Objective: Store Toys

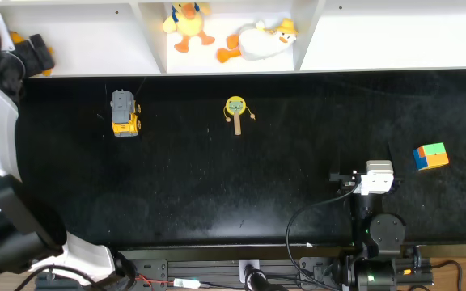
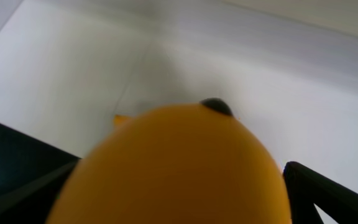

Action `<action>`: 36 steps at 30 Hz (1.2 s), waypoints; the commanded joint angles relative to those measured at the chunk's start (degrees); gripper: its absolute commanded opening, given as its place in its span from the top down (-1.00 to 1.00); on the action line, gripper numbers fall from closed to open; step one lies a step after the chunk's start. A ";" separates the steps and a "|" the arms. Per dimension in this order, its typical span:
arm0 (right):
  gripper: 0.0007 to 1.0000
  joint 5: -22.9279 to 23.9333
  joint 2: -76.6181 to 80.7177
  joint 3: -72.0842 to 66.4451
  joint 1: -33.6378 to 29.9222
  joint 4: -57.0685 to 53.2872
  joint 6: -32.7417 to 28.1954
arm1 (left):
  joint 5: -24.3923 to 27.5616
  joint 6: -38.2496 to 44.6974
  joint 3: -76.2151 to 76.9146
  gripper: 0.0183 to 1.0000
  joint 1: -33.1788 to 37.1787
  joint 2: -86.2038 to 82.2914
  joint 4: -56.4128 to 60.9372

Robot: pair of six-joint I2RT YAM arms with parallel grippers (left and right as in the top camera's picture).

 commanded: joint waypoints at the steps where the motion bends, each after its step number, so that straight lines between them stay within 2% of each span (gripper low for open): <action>1: -0.99 0.28 -0.35 -0.76 -0.09 0.33 0.04 | -0.07 0.00 1.25 -1.00 -0.79 0.44 1.38; 23: -0.99 0.31 -0.35 -0.76 -0.09 0.33 0.04 | -0.04 0.04 0.85 -1.00 1.11 -5.90 -6.97; 30: -0.99 0.31 -0.35 -0.76 -0.09 0.33 0.04 | 3.15 -0.37 -11.30 -1.00 0.74 -15.21 -6.47; 36: -0.99 0.31 -0.35 -0.76 -0.11 0.33 0.04 | 3.13 -7.54 -27.30 -0.99 -3.58 -29.44 -6.62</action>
